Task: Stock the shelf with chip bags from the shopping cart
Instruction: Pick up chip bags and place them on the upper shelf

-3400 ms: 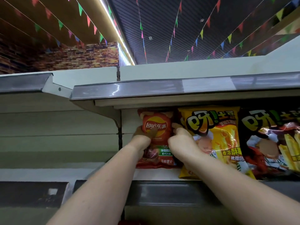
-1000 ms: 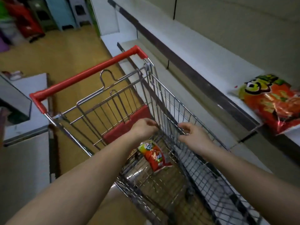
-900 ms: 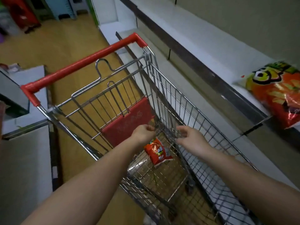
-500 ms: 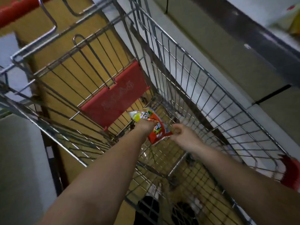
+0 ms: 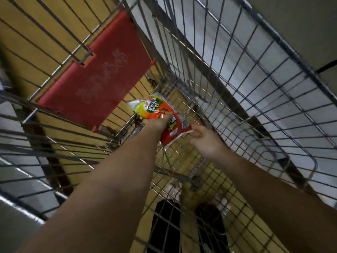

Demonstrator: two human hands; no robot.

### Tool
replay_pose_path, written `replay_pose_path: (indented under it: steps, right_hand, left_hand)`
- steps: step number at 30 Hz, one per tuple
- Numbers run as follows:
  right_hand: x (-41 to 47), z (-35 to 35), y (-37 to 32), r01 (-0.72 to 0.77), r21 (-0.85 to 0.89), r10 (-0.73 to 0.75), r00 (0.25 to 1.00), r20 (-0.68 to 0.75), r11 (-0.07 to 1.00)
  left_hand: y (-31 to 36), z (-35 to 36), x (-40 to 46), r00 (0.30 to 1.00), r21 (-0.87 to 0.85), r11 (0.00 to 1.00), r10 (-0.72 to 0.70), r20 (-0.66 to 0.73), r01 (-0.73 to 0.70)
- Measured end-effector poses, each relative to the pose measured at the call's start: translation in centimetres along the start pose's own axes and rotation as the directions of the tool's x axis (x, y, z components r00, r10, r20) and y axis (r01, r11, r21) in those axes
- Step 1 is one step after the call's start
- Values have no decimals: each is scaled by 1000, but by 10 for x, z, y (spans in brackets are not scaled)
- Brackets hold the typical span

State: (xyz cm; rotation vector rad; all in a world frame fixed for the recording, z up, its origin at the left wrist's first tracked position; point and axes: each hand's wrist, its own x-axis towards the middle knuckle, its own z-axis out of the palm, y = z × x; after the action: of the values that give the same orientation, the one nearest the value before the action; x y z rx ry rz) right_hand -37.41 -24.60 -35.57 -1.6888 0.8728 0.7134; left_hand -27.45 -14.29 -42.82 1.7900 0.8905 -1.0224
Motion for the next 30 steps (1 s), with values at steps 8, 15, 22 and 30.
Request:
replay_pose_path:
  steps: [8, 15, 22, 30]
  right_hand:
    - [-1, -7, 1, -41, 15, 42, 995, -88, 999]
    - [-32, -24, -41, 96, 62, -86, 985, -149, 993]
    - [-67, -33, -66, 190, -49, -196, 951, -238, 981]
    - [-148, -49, -69, 333, -210, -390, 842, -371, 919]
  left_hand:
    - [6, 5, 11, 999, -74, 996, 43, 0, -43]
    - [34, -17, -35, 987, -33, 995, 98, 128, -95]
    - [45, -42, -96, 944, -17, 981, 188, 269, -191]
    - [51, -92, -194, 885, -111, 924, 382, 264, -366]
